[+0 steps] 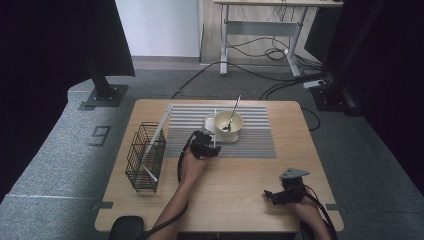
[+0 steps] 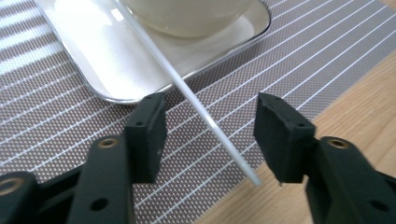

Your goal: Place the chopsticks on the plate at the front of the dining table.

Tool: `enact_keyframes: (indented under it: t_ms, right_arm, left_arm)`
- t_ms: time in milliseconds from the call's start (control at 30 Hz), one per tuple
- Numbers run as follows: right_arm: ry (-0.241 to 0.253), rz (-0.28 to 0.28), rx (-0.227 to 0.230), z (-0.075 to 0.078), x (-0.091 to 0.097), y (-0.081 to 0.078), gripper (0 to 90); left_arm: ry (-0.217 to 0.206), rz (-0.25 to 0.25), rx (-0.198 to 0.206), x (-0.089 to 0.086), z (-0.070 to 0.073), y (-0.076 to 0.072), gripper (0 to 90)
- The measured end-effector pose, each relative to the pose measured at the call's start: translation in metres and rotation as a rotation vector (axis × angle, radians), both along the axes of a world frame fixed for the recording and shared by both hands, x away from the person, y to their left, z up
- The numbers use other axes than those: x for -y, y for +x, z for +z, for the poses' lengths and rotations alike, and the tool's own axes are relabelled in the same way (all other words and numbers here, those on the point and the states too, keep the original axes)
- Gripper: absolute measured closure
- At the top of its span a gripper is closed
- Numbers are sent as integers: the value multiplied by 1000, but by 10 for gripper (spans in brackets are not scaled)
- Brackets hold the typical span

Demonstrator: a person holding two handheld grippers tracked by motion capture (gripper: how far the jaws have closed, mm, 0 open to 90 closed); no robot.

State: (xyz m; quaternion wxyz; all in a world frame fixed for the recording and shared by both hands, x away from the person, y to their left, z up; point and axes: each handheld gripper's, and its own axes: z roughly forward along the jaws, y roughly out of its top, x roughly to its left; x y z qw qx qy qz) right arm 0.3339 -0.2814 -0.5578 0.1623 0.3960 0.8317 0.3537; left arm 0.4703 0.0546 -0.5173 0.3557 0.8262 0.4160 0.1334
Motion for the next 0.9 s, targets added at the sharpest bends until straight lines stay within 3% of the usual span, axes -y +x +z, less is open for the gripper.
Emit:
enact_keyframes:
  t_ms: [267, 433, 667, 900]
  right_arm:
    - [0, 0, 0, 0, 0, 0, 0]
    - [0, 0, 0, 0, 0, 0, 0]
    - [0, -1, 0, 0, 0, 0, 0]
    - [0, 0, 0, 0, 0, 0, 0]
  left_arm:
    - [-85, -56, 15, -6, 12, -15, 193]
    - [-62, -92, 69, -10, 19, -29, 116]
    - [-33, -144, 89, -9, 25, -51, 0]
    - [-24, -202, 88, -11, 20, -75, 0]
